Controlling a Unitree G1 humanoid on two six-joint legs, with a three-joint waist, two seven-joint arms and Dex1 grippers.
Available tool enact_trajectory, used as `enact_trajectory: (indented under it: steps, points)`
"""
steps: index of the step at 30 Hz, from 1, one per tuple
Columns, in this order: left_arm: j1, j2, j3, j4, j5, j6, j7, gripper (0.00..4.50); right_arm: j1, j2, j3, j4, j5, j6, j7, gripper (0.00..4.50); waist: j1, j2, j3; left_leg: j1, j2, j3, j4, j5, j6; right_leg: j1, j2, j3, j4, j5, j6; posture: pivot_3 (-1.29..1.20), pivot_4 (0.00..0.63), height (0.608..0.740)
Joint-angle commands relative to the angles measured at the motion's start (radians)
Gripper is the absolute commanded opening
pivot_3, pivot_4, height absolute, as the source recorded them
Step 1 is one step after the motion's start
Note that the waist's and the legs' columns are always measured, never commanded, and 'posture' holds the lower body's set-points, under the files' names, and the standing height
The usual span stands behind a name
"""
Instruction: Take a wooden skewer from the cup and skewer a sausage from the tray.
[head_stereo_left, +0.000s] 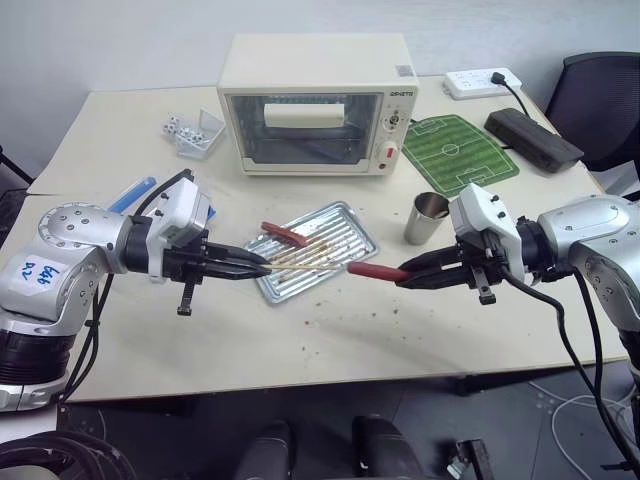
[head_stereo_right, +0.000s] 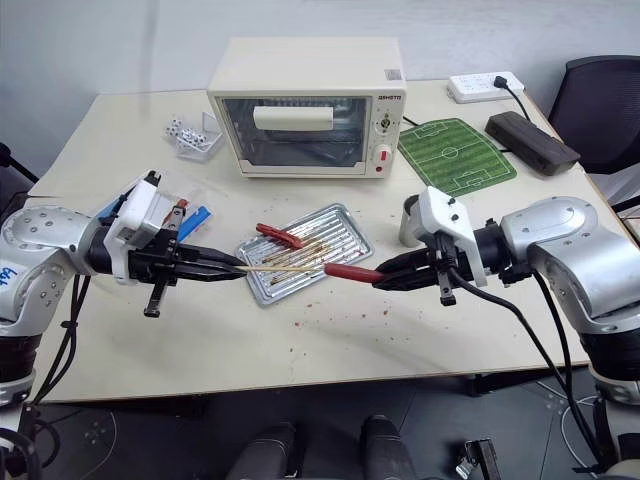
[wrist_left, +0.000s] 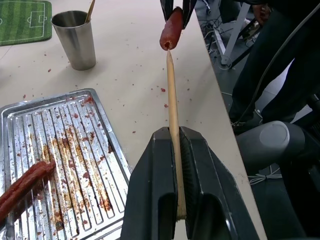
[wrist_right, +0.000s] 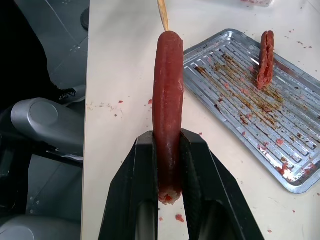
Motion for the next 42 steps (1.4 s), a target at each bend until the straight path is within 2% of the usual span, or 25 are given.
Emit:
enact_trajectory:
  steps: [1, 11, 23, 42]
  points:
    - [-0.011, 0.009, 0.024, -0.027, -0.008, -0.003, 0.002, 0.0, -0.012, 0.0, -0.027, -0.051, 0.027, 0.006, -0.002, 0.55, 0.0, 0.0, 0.0, 0.0, 0.0, 0.0, 0.0, 0.0, 0.0, 0.0, 0.0, 0.0, 0.0, 0.0, 0.0, 0.0, 0.15, 0.74]
    - [-0.02, 0.004, 0.017, -0.035, -0.013, 0.0, -0.001, 0.0, -0.022, 0.022, -0.016, -0.063, 0.034, 0.015, -0.025, 0.55, 0.0, 0.0, 0.0, 0.0, 0.0, 0.0, 0.0, 0.0, 0.0, 0.0, 0.0, 0.0, 0.0, 0.0, 0.0, 0.0, 0.15, 0.74]
    - [-0.009, 0.034, 0.034, -0.012, -0.002, -0.01, -0.017, 0.0, 0.031, -0.024, -0.034, -0.019, 0.002, -0.022, 0.005, 0.55, 0.0, 0.0, 0.0, 0.0, 0.0, 0.0, 0.0, 0.0, 0.0, 0.0, 0.0, 0.0, 0.0, 0.0, 0.0, 0.0, 0.15, 0.74]
    - [-0.023, 0.018, 0.017, -0.025, -0.01, -0.004, -0.014, 0.0, -0.011, 0.02, -0.023, -0.069, 0.043, 0.022, -0.027, 0.55, 0.0, 0.0, 0.0, 0.0, 0.0, 0.0, 0.0, 0.0, 0.0, 0.0, 0.0, 0.0, 0.0, 0.0, 0.0, 0.0, 0.15, 0.74]
